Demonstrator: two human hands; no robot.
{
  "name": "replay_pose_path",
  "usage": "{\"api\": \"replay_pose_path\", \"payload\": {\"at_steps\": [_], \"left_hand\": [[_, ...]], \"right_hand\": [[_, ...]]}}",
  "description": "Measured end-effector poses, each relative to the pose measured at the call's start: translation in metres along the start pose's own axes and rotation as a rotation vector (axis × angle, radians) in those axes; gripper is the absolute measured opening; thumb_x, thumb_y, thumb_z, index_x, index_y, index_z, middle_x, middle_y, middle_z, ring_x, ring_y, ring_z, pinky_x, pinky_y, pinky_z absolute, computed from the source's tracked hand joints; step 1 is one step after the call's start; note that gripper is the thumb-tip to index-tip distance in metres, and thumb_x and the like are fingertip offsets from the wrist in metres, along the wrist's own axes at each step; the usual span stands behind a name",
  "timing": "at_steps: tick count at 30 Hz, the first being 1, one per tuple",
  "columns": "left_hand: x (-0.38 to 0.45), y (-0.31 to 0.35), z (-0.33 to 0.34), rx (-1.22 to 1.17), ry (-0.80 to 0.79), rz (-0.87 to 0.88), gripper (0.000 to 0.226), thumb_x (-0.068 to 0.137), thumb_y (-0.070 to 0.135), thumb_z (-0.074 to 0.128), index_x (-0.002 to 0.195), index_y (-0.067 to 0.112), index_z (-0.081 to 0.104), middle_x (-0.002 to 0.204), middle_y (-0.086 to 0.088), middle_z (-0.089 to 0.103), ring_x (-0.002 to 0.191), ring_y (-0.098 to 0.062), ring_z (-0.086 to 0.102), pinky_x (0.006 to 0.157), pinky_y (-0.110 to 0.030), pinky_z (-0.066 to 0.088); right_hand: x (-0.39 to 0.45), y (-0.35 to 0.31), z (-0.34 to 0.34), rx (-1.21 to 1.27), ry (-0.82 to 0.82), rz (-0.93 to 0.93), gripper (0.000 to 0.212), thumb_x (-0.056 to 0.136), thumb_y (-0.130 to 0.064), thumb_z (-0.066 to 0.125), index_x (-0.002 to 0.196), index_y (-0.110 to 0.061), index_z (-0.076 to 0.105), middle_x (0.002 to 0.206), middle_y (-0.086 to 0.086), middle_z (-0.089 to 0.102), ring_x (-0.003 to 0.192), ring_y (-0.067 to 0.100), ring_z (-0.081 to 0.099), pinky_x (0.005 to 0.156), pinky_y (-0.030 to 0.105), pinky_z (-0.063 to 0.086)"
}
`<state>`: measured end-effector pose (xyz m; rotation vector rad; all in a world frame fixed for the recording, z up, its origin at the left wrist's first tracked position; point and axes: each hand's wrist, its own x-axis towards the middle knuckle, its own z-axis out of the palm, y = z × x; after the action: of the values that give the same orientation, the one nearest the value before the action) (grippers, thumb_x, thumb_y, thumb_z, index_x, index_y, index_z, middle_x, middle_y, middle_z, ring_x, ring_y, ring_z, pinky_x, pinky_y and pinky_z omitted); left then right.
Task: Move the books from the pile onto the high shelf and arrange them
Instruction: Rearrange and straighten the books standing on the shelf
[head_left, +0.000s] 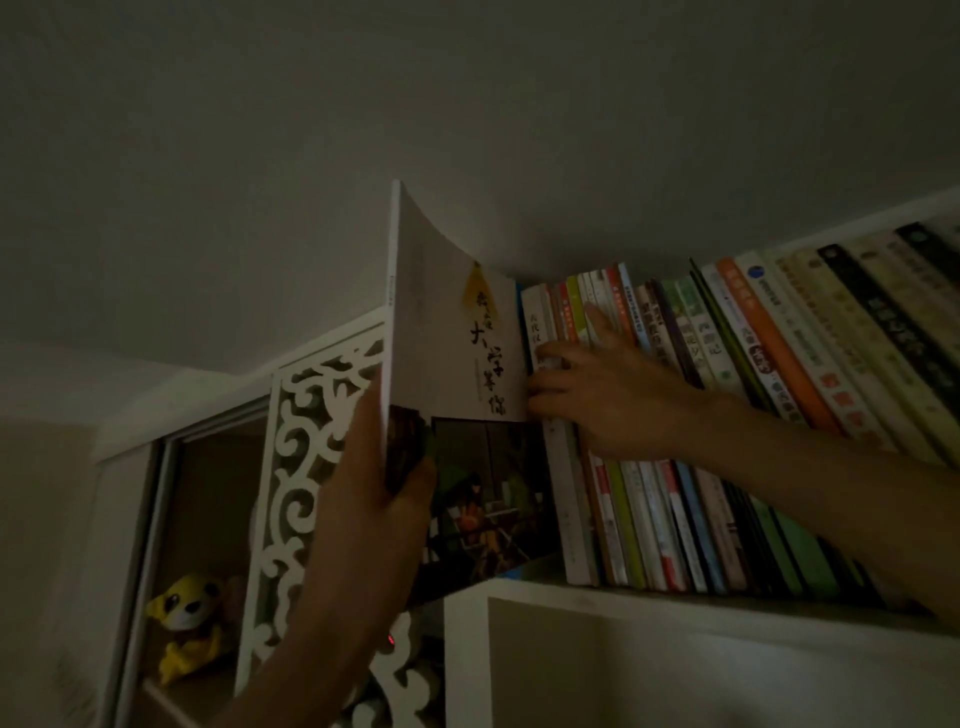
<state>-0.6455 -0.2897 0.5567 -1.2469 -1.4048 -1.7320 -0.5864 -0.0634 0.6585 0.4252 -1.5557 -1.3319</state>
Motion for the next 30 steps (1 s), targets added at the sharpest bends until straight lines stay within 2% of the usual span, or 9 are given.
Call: {"api": "replay_pose_path", "payload": {"at_steps": [5,7,10,13,16,20,24,27,30], "left_hand": [[-0.004,-0.019,0.047,0.033,0.035,-0.089,0.056,0.093,0.015,0.049,0.129,0.051,0.027,0.09,0.032,0.047,0.069,0.03,0.047,0.051,0.002,0.038],[0.003,-0.031,0.065,0.064,0.071,-0.133,0.055,0.093,0.017,0.051,0.136,0.042,0.028,0.092,0.029,0.045,0.068,0.022,0.049,0.051,0.001,0.035],[0.015,-0.052,0.089,0.241,0.089,-0.101,0.063,0.09,0.018,0.055,0.142,0.034,0.023,0.125,0.003,0.04,0.093,0.004,0.04,0.079,-0.01,0.032],[0.021,-0.069,0.105,0.345,0.062,-0.015,0.07,0.088,0.026,0.056,0.146,0.029,0.017,0.136,-0.006,0.027,0.118,-0.01,0.025,0.095,-0.021,0.02],[0.022,-0.083,0.099,0.355,0.012,0.115,0.067,0.082,0.065,0.019,0.143,0.041,0.007,0.137,0.01,0.024,0.116,0.005,0.016,0.097,-0.008,0.007],[0.027,-0.103,0.084,0.388,-0.038,0.249,0.052,0.08,0.072,-0.011,0.132,0.064,-0.01,0.139,0.044,-0.002,0.132,0.017,0.001,0.108,-0.008,-0.001],[0.031,-0.101,0.092,0.528,-0.088,0.106,0.062,0.055,0.076,-0.036,0.115,0.062,-0.042,0.134,0.03,-0.039,0.138,-0.002,-0.022,0.118,-0.033,-0.006],[0.027,-0.089,0.099,0.54,-0.085,-0.013,0.069,0.042,0.078,-0.04,0.109,0.065,-0.044,0.124,0.028,-0.05,0.131,-0.005,-0.027,0.116,-0.043,-0.004],[0.03,-0.09,0.1,0.45,-0.051,0.004,0.055,0.066,0.076,-0.012,0.119,0.069,-0.025,0.138,0.028,-0.031,0.14,-0.008,-0.016,0.117,-0.046,0.003]], "right_hand": [[-0.005,0.001,0.006,0.006,0.04,0.006,0.045,0.05,-0.013,0.057,0.09,-0.021,0.074,0.096,-0.001,0.072,0.1,0.032,0.066,0.086,0.075,0.028],[-0.005,0.001,0.007,-0.001,0.055,0.006,0.043,0.049,-0.013,0.057,0.088,-0.022,0.074,0.096,-0.002,0.072,0.099,0.031,0.066,0.087,0.073,0.026],[-0.006,0.002,0.007,0.008,0.059,0.004,0.041,0.055,-0.014,0.055,0.089,-0.023,0.074,0.098,-0.002,0.072,0.101,0.03,0.066,0.089,0.069,0.028],[-0.007,0.001,0.005,-0.012,0.029,0.001,0.043,0.062,-0.018,0.044,0.092,-0.026,0.073,0.101,-0.005,0.072,0.102,0.028,0.066,0.091,0.061,0.028],[-0.005,0.001,0.003,-0.004,-0.023,-0.003,0.044,0.054,-0.02,0.057,0.094,-0.027,0.074,0.103,-0.005,0.072,0.104,0.026,0.065,0.092,0.058,0.033],[-0.011,-0.004,0.001,-0.03,-0.118,0.016,0.045,0.059,-0.026,0.068,0.104,-0.025,0.071,0.116,0.001,0.067,0.112,0.027,0.061,0.095,0.057,0.039],[-0.024,-0.012,-0.006,-0.03,-0.121,0.108,0.047,0.076,-0.03,0.039,0.114,-0.022,0.067,0.125,0.004,0.062,0.116,0.028,0.058,0.107,0.051,0.03],[-0.026,-0.015,-0.008,-0.029,-0.159,0.155,0.05,0.077,-0.031,0.035,0.116,-0.021,0.066,0.127,0.005,0.061,0.122,0.025,0.047,0.102,0.048,0.024],[-0.025,-0.018,-0.011,-0.006,-0.19,0.204,0.05,0.078,-0.03,0.035,0.116,-0.022,0.065,0.128,0.004,0.06,0.121,0.021,0.039,0.102,0.046,0.024]]}}
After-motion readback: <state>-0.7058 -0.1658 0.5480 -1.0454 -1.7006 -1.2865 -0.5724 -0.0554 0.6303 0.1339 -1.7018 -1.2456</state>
